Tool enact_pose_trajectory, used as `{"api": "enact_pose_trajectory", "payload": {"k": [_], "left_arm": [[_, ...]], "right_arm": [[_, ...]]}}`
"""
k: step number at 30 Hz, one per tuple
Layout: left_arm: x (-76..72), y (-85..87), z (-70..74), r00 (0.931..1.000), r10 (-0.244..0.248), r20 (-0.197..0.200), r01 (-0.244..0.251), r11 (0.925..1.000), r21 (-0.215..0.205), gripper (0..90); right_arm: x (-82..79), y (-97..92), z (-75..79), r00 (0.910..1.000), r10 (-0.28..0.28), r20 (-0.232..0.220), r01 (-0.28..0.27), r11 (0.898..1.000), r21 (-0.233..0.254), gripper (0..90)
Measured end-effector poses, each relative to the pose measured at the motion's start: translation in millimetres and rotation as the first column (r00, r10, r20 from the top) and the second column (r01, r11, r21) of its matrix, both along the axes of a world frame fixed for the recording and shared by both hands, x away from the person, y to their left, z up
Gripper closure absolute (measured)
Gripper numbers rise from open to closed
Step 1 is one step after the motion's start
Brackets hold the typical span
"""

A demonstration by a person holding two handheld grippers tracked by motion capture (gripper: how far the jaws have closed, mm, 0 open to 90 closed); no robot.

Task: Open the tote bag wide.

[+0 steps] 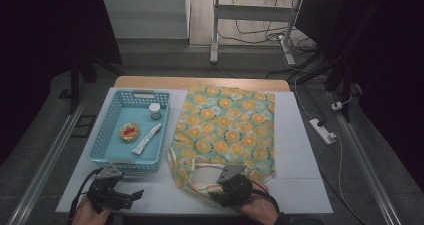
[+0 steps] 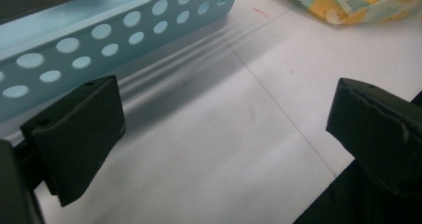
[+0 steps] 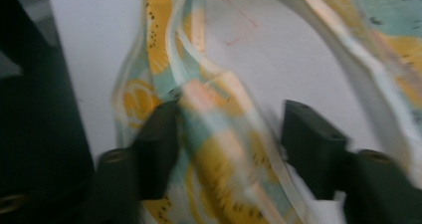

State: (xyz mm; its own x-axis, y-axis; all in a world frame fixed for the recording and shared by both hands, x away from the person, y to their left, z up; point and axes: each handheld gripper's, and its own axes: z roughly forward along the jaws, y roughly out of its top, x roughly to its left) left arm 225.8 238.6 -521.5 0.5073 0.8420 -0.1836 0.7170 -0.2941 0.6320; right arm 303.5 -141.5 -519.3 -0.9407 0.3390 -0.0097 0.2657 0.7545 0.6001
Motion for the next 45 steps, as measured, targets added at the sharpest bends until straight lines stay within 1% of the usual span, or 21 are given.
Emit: {"api": "enact_pose_trajectory", "payload": {"k": [1,2,3,4,5,6,8,11,16,17,18,19,26,29,33,36,40,41,42,43,45], "left_arm": [[0.0,0.0,0.0,1.0,0.0,-0.001,0.0,1.0,0.0,1.8],[0.0,0.0,0.0,1.0,0.0,-0.001,0.0,1.0,0.0,1.8],[0.1,-0.1,0.0,1.0,0.0,-0.001,0.0,1.0,0.0,1.9],[0.1,-0.1,-0.1,1.0,0.0,-0.002,0.0,1.0,0.0,1.9],[0.1,-0.1,-0.1,1.0,0.0,-0.002,0.0,1.0,0.0,1.9],[0.1,-0.1,-0.1,1.0,0.0,-0.001,0.0,1.0,0.0,1.9],[0.2,0.0,-0.1,1.0,0.0,-0.003,0.0,1.0,0.0,2.0],[0.2,0.0,-0.1,1.0,0.0,-0.003,0.0,1.0,0.0,2.0],[0.2,0.0,-0.1,1.0,0.0,-0.003,0.0,1.0,-0.001,2.1],[0.3,0.0,-0.1,1.0,0.0,-0.004,0.0,1.0,-0.001,2.1],[0.3,0.1,-0.1,1.0,0.0,-0.004,0.0,1.0,-0.001,2.1],[0.4,0.1,-0.1,1.0,0.0,-0.005,0.0,1.0,-0.002,2.1],[0.5,0.2,-0.3,1.0,0.0,-0.006,0.0,1.0,-0.004,2.2],[0.6,0.1,-0.3,1.0,0.001,-0.008,-0.001,1.0,-0.003,2.2],[0.8,0.2,-0.4,1.0,0.003,-0.009,-0.003,1.0,-0.005,2.2],[1.1,0.5,-0.5,0.9999,0.004,-0.011,-0.004,1.0,-0.005,2.2],[1.2,1.0,-0.5,0.9999,0.009,-0.013,-0.009,0.9999,-0.007,2.1],[1.2,1.0,-0.6,0.9999,0.011,-0.012,-0.011,0.9999,-0.008,2.1],[1.3,1.1,-0.6,0.9999,0.012,-0.012,-0.012,0.9999,-0.009,2.2],[1.4,1.1,-0.6,0.9998,0.012,-0.013,-0.012,0.9999,-0.01,2.2],[1.4,1.3,-0.6,0.9998,0.013,-0.013,-0.013,0.9999,-0.01,2.1]], "right_arm": [[0.6,-0.8,0.6,1.0,0.001,-0.005,-0.001,1.0,0.004,60.2],[0.6,-0.8,0.6,1.0,0.001,-0.005,-0.001,1.0,0.004,60.2],[1.8,-2.6,1.4,1.0,0.003,-0.009,-0.003,1.0,0.001,69.6],[2.3,-3.3,2.3,0.9999,0.006,-0.012,-0.006,1.0,0.0,73.7],[2.3,-3.3,2.3,0.9999,0.006,-0.012,-0.006,1.0,0.0,73.7],[2.6,-4.4,4.5,0.9997,0.005,-0.023,-0.004,1.0,0.018,79.3],[2.7,-5.1,6.5,0.9995,0.008,-0.031,-0.007,1.0,0.025,80.8],[4.0,-8.1,13.9,0.9988,0.009,-0.047,-0.006,0.998,0.066,85.3],[7.3,-11.5,21.1,0.9992,0.005,-0.04,-0.001,0.996,0.093,88.0],[9.6,-12.8,25.4,0.999,0.007,-0.045,-0.002,0.994,0.107,88.6],[9.6,-12.8,25.4,0.999,0.007,-0.045,-0.002,0.994,0.107,88.6],[11.7,-13.7,29.9,0.9991,0.012,-0.042,-0.007,0.993,0.115,88.8],[22.3,-18.2,38.6,0.9991,-0.012,-0.041,0.017,0.992,0.123,89.2],[33.6,-23.5,43.6,0.9984,-0.042,-0.037,0.046,0.99,0.135,89.3],[45.5,-26.9,49.3,0.9976,-0.065,-0.025,0.068,0.986,0.15,89.2],[51.7,-27.0,52.2,0.9974,-0.071,-0.014,0.072,0.986,0.151,89.1],[70.4,-27.4,56.7,0.9963,-0.085,-0.011,0.086,0.984,0.155,89.1],[70.4,-27.4,56.7,0.9963,-0.085,-0.011,0.086,0.984,0.155,89.1],[77.8,-28.0,58.0,0.9952,-0.097,-0.011,0.098,0.982,0.161,89.2],[77.8,-28.0,58.0,0.9952,-0.097,-0.011,0.098,0.982,0.161,89.2],[84.8,-29.0,59.3,0.994,-0.109,-0.007,0.109,0.98,0.164,89.2]]}}
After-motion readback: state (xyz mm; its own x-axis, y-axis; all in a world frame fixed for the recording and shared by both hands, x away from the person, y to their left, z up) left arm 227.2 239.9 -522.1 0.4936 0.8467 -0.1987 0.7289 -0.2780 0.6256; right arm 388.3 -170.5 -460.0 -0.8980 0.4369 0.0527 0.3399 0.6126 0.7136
